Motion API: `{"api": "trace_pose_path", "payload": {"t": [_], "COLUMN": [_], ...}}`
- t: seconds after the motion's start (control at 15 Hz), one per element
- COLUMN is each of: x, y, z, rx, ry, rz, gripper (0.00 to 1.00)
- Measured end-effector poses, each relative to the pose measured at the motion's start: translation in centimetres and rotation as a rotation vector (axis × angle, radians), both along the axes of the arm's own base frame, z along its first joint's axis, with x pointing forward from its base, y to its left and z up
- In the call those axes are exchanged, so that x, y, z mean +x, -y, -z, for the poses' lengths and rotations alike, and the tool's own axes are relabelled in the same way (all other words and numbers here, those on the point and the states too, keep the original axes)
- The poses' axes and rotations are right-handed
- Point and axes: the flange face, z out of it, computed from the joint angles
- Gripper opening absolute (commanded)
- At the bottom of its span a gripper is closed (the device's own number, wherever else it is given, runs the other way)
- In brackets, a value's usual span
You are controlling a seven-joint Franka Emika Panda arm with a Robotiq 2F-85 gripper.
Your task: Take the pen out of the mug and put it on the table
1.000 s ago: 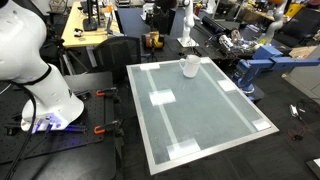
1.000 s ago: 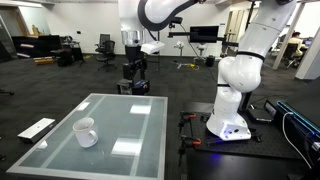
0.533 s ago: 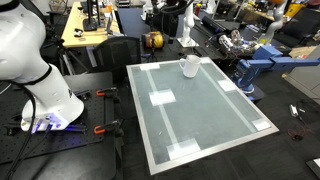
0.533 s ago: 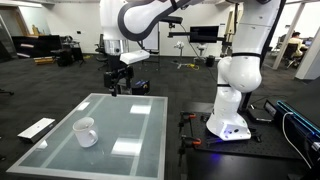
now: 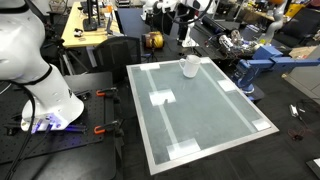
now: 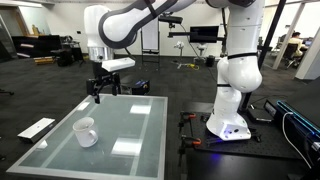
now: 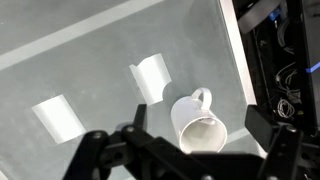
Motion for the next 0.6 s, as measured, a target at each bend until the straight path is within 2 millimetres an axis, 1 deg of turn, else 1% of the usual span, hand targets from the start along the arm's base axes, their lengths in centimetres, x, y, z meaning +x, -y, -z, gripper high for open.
{"api": "trace_pose_path", "payload": {"t": [0.2,0.6], "x": [1.09,1.29], "y": [-0.42,-0.47], "z": [0.84,0.77], "rx": [0.004,0.006], "ry": [-0.008,-0.005], "rz": [-0.004,-0.004], "gripper": [1.00,1.00]}}
